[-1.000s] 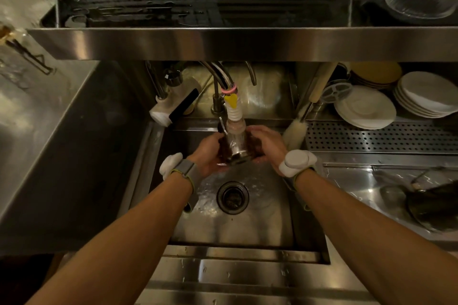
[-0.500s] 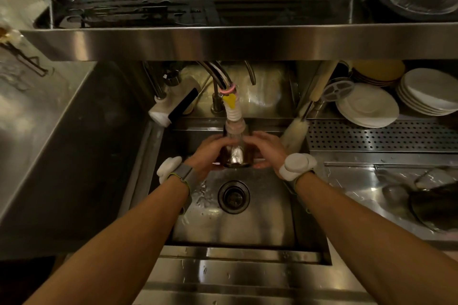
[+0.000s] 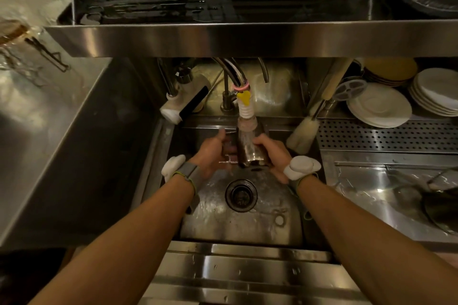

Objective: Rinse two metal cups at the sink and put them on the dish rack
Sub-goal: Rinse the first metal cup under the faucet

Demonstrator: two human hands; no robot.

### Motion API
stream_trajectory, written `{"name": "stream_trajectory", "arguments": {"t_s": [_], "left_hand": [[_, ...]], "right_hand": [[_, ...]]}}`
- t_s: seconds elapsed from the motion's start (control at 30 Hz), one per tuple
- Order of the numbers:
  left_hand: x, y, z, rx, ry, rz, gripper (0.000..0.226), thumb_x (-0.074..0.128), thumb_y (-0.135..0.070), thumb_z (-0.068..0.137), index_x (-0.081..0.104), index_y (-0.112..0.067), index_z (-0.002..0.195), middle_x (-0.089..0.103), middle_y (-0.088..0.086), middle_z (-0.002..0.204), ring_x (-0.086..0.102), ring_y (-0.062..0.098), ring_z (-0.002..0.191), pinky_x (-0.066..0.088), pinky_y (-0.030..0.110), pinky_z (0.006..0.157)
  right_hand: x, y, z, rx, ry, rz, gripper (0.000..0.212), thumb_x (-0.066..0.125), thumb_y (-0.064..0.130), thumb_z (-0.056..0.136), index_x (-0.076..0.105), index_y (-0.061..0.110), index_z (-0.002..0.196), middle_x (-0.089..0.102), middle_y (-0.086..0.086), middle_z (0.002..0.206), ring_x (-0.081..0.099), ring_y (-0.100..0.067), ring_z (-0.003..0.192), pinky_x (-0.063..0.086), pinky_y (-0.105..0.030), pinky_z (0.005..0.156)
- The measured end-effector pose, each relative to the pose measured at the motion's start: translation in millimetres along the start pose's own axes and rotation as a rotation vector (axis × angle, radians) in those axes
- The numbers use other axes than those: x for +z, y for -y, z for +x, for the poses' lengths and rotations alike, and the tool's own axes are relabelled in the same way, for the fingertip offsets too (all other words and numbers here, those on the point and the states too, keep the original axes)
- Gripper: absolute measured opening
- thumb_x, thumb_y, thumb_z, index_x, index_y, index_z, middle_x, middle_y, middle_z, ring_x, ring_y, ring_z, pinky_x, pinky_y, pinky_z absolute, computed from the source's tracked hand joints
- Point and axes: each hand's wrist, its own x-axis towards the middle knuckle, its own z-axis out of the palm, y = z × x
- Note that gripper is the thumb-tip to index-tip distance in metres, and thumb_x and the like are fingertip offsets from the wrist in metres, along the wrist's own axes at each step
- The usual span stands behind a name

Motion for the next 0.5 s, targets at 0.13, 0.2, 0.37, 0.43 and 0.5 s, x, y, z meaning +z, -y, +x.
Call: {"name": "stream_trajectory", "arguments": {"t_s": [0.13,0.2,0.37,0.43,0.5], "left_hand": [[2,-7,-3,0.076,-0.033,-0.001,0.045,0.021,-0.047,0.101,0.058,-0.022,0.107,0.067,0.001,0.088,0.062,0.017,0.070,0.044,0.028,0.064],[3,-8,-5,0.110,-0.041,0.053,0.039,0.026,-0.042,0.101,0.061,-0.024,0.103,0.067,-0.001,0.088,0.062,0.015,0.074,0.040,0.029,0.071],[-1,-3,-4,0.171,-0.034,0.115,0.024,0.048,-0.023,0.095,0.064,-0.022,0.113,0.065,0.000,0.087,0.062,0.011,0.075,0.036,0.028,0.070],[-3,3,0,0.142,-0.010,0.162,0.027,0.059,-0.026,0.090,0.062,-0.024,0.117,0.067,0.000,0.091,0.063,0.013,0.082,0.039,0.032,0.075],[-1,8,-1,0.086,0.070,0.186,0.030,0.062,-0.032,0.089,0.061,-0.026,0.118,0.067,0.000,0.099,0.063,0.016,0.092,0.045,0.039,0.082]], "right_hand": [[0,5,4,-0.020,-0.068,-0.003,0.020,0.060,0.028,0.081,0.067,0.010,0.085,0.068,-0.015,0.093,0.063,-0.029,0.083,0.051,-0.039,0.079],[1,3,6,-0.039,-0.069,-0.056,0.041,0.067,0.036,0.077,0.064,0.006,0.104,0.069,-0.015,0.101,0.067,-0.028,0.088,0.055,-0.037,0.076],[0,-8,4,0.017,-0.022,-0.016,0.059,0.077,0.037,0.072,0.061,0.005,0.119,0.070,-0.016,0.108,0.068,-0.030,0.098,0.059,-0.040,0.080],[2,-11,3,0.027,-0.015,0.054,0.044,0.073,0.029,0.078,0.064,0.005,0.114,0.069,-0.017,0.111,0.066,-0.032,0.103,0.054,-0.045,0.092],[5,-15,3,0.006,-0.032,0.081,0.037,0.068,0.027,0.082,0.063,0.008,0.113,0.067,-0.017,0.114,0.064,-0.032,0.105,0.052,-0.047,0.094]]}}
